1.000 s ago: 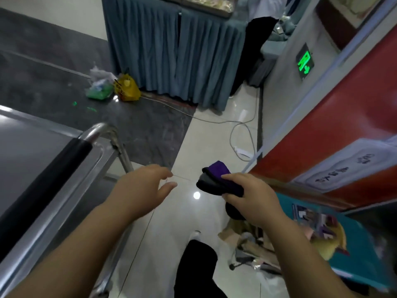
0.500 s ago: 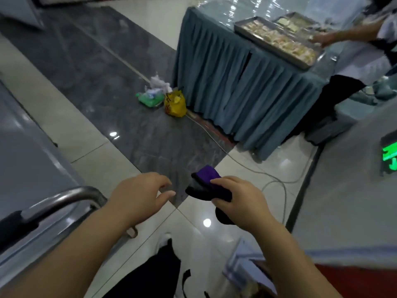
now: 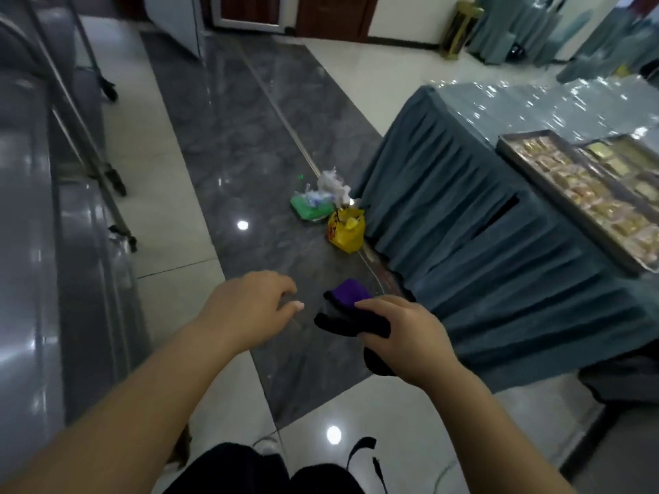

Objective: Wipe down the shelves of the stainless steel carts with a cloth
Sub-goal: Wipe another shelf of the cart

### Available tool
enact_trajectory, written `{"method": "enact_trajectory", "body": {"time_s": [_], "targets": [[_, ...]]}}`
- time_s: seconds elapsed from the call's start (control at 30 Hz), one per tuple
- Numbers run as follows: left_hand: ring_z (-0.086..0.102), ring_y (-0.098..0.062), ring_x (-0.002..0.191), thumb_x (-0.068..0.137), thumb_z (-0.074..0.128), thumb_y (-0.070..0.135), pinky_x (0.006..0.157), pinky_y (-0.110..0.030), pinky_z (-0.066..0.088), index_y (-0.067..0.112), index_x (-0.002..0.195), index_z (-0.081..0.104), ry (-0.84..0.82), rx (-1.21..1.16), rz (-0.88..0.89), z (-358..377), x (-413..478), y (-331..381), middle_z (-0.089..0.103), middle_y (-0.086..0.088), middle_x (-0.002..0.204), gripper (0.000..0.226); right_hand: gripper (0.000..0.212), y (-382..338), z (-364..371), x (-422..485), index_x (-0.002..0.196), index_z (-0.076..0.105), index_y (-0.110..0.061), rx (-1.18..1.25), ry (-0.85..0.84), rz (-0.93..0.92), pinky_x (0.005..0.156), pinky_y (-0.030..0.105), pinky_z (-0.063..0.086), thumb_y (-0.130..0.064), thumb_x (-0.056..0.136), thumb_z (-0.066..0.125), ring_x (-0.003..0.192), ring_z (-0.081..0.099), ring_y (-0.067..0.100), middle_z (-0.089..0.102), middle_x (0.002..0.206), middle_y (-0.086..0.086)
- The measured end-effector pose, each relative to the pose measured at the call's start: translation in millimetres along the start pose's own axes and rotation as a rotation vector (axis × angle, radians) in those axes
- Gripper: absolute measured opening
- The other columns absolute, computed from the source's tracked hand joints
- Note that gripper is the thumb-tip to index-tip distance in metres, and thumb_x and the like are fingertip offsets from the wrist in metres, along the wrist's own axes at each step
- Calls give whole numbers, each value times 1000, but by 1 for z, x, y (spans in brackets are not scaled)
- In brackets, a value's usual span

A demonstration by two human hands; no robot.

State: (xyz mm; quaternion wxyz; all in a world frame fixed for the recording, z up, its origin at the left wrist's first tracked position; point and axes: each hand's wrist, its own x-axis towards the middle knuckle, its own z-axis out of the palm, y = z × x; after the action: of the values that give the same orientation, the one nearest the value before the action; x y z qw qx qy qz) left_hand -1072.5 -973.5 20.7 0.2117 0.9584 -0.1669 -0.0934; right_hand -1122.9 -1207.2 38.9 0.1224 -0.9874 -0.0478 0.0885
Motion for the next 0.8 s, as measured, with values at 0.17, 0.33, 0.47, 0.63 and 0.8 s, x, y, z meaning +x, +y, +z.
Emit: {"method": "enact_trajectory", "body": {"time_s": [0.17,0.33,0.47,0.63,0.8], "targets": [[55,-11,99,90,46,51,79,-30,47,30,115,59,60,-59,-229,-11,29,-35,60,8,113,35,46,7,-7,98,126,52,-43,-25,-101,-180,86,36,46,-40,81,60,108,54,18,53,128,-17],[56,-9,100,90,49,48,78,-25,44,30,119,59,167,-142,-541,-12,43,-72,60,10,116,35,47,-5,-4,206,127,53,-42,-72,-214,-474,87,34,46,-40,81,62,109,54,17,54,128,-15],[57,-11,88,90,46,50,72,-28,45,28,105,62,272,-150,-799,-5,42,-86,62,8,100,32,47,-33,-4,282,130,49,-42,-158,-312,-747,91,35,44,-42,84,59,112,52,17,52,131,-14],[51,-8,79,90,50,47,68,-25,40,28,106,63,351,-207,-1167,8,27,-78,64,6,99,28,48,-89,2,338,133,44,-43,-296,-438,-1124,97,37,38,-44,86,54,116,47,19,46,137,-14],[59,-14,95,90,50,46,82,-31,49,25,115,59,415,-292,-1454,26,0,-64,64,2,108,34,47,-151,26,355,133,45,-41,-344,-491,-1404,93,35,41,-45,86,53,112,50,19,48,136,-13]]}}
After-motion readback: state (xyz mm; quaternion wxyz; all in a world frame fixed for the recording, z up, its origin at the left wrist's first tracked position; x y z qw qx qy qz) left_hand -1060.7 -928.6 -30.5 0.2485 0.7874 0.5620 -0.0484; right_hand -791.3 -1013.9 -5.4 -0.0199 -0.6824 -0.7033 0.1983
